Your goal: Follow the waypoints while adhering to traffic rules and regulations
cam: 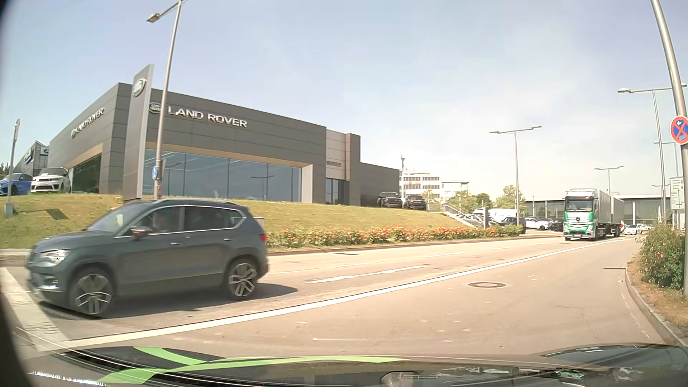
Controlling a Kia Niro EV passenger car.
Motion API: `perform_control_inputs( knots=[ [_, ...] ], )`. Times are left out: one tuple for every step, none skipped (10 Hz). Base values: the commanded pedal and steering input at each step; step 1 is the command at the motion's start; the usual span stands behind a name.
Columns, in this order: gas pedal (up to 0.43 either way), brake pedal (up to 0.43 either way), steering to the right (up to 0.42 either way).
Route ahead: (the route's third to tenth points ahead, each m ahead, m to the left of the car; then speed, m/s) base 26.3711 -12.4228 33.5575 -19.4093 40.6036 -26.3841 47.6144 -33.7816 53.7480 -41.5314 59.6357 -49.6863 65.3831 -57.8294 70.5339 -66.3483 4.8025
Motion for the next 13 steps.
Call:
perform_control_inputs(
  knots=[
    [0.13, 0.0, 0.284],
    [0.13, 0.0, 0.285],
    [0.13, 0.0, 0.286],
    [0.118, 0.0, 0.287],
    [0.11, 0.0, 0.287],
    [0.11, 0.0, 0.287],
    [0.118, 0.0, 0.284],
    [0.118, 0.0, 0.277],
    [0.118, 0.0, 0.269],
    [0.118, 0.0, 0.259],
    [0.118, 0.0, 0.247],
    [0.118, 0.0, 0.235],
    [0.118, 0.0, 0.22]
  ],
)
